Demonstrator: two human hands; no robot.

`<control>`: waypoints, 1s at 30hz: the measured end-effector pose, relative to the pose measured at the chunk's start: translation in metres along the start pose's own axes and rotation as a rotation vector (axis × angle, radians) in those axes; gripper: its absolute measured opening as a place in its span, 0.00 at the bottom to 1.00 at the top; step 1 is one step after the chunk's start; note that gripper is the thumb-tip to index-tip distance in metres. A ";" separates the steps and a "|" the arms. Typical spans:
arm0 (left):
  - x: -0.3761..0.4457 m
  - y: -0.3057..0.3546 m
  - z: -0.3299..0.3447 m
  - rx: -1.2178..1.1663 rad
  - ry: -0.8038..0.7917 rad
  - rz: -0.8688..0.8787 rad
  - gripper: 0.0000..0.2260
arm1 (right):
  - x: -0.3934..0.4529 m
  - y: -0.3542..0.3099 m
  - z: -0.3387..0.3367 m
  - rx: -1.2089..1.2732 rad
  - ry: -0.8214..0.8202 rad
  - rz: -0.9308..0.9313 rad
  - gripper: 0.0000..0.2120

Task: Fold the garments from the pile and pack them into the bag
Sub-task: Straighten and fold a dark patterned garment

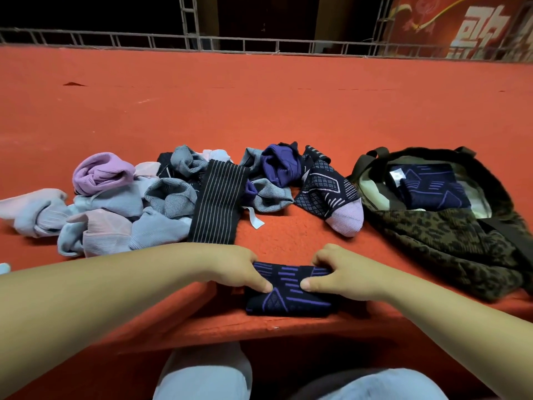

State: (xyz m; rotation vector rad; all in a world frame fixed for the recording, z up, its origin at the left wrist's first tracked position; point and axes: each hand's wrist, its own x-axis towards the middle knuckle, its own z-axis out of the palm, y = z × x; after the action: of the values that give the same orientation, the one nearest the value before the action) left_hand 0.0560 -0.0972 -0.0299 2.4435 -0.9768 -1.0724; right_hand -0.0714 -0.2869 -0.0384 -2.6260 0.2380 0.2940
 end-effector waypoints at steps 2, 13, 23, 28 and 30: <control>0.000 0.005 0.001 -0.187 -0.017 0.059 0.10 | -0.001 0.004 -0.002 0.091 -0.011 -0.023 0.16; 0.044 0.092 0.026 -0.849 0.192 0.342 0.12 | -0.049 0.055 -0.045 1.223 0.249 -0.019 0.31; 0.108 0.223 0.012 -0.544 0.303 0.542 0.22 | -0.079 0.140 -0.127 1.207 0.733 0.180 0.05; 0.139 0.252 0.028 -0.277 0.185 0.494 0.30 | -0.080 0.174 -0.154 1.266 0.939 0.279 0.08; 0.143 0.254 0.041 -0.057 0.135 0.499 0.33 | -0.077 0.186 -0.160 1.306 0.951 0.342 0.08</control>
State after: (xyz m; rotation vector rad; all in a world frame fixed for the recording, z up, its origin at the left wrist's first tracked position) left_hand -0.0227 -0.3801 -0.0051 2.0309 -1.3863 -0.7405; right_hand -0.1599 -0.5170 0.0352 -1.2242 0.8346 -0.7836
